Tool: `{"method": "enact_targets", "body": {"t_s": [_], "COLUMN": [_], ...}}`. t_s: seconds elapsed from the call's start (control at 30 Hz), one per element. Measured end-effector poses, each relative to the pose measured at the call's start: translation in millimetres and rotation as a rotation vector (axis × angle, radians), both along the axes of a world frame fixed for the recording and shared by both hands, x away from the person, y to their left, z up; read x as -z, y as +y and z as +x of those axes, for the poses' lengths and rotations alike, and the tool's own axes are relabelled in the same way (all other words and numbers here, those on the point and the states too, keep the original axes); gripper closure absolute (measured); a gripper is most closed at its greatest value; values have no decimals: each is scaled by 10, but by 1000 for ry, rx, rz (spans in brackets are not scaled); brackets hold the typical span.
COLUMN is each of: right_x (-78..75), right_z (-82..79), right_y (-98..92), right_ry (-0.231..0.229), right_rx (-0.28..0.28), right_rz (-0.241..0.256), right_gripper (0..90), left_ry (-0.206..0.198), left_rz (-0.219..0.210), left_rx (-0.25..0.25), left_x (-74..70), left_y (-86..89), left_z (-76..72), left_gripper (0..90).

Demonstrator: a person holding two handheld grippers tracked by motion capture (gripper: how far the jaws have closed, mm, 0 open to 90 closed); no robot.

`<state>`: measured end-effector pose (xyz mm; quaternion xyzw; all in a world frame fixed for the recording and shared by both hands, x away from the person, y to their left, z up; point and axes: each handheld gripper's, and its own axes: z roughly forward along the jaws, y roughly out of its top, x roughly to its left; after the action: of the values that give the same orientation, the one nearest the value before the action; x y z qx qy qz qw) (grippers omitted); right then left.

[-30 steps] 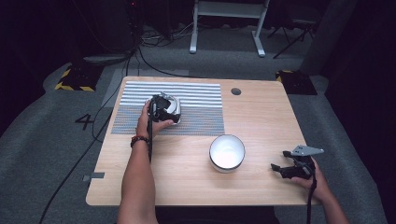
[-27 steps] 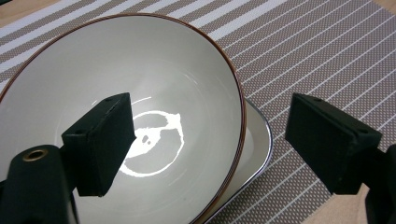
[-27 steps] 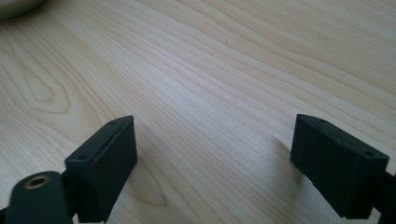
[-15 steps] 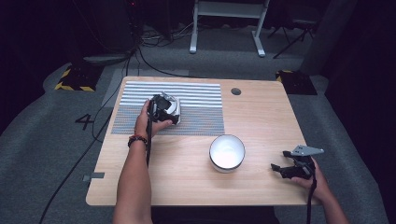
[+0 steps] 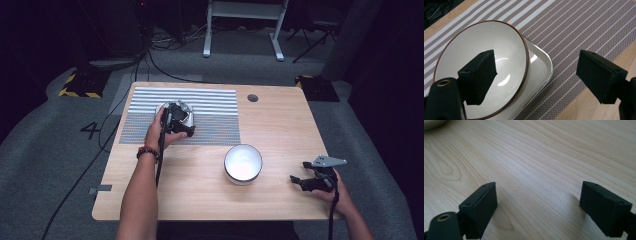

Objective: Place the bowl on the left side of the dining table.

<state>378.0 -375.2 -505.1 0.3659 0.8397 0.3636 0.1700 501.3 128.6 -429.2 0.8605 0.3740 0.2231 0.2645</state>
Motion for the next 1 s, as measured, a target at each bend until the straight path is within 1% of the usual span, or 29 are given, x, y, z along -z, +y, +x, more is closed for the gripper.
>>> {"method": "enact_targets", "body": {"t_s": [0.13, 0.17, 0.2, 0.27, 0.33, 0.37, 0.4, 0.5, 0.53, 0.57, 0.6, 0.63, 0.67, 0.7, 0.73, 0.77, 0.8, 0.83, 0.87, 0.9, 0.93, 0.97, 1.0], "right_x": [0, 0, 0, 0, -1, 0, 1, -1, 0, -1, -1, -1, -1, -1, 0, 0, 0, 0, 0, 0, 0, -1, 0], "right_z": [0, 0, 0, 0, -1, 0, 1, -1, 0, -1, -1, -2, -1, -1, 0, 0, 0, 0, 0, 1, 0, -1, 0], "right_y": [0, 0, 0, 0, 0, 0, -1, 1, 0, 1, 1, 2, 1, 1, -1, 0, 0, 0, 0, 0, 0, 1, -1], "right_ry": [0, 0, 0, 0, 1, 0, -2, 1, 0, 1, 1, 2, 2, 2, 0, 0, 0, 0, 1, 0, 0, 1, -1], "right_rx": [0, 0, 0, 0, 1, 0, -2, 1, 0, 1, 1, 2, 1, 1, 0, 0, 0, 0, 0, 0, 0, 1, 0], "right_rz": [0, 0, 0, 0, -1, 0, -1, 0, 0, 1, 1, 1, 1, 1, -1, 0, 0, 0, 0, 0, 0, 1, -1], "right_gripper": [147, 147, 146, 147, 147, 147, 147, 147, 147, 147, 147, 147, 146, 146, 147, 147, 146, 147, 146, 147, 146, 147, 147], "left_ry": [3, 4, 6, 5, -11, -12, -7, -5, -1, -3, -3, -7, -2, -2, -6, -22, -10, -19, -15, -16, -20, -11, -5], "left_rz": [-8, -8, -7, -7, 3, 8, 14, 21, 11, 21, 21, 29, 17, 17, 14, 20, 20, 19, 4, 7, 11, 21, 13], "left_rx": [11, 21, 25, 24, 38, 41, 56, 61, 59, 76, 76, 78, 82, 82, 89, 95, 93, 103, 90, 104, 106, 111, 108], "left_x": [-21, -29, -55, -60, -61, -63, -69, -74, -74, -82, -82, -93, -92, -92, -98, -103, -116, -124, -125, -130, -126, -129, -126], "left_y": [-14, -13, -24, -36, -60, -70, -87, -100, -115, -117, -117, -119, -134, -134, -139, -138, -142, -138, -144, -143, -150, -152, -158], "left_z": [-27, -32, -54, -71, -92, -104, -127, -148, -181, -183, -183, -194, -222, -222, -240, -243, -270, -280, -308, -313, -325, -335, -344], "left_gripper": [163, 163, 163, 163, 163, 163, 163, 163, 163, 163, 163, 163, 163, 163, 163, 163, 163, 163, 163, 163, 163, 163, 163]}}
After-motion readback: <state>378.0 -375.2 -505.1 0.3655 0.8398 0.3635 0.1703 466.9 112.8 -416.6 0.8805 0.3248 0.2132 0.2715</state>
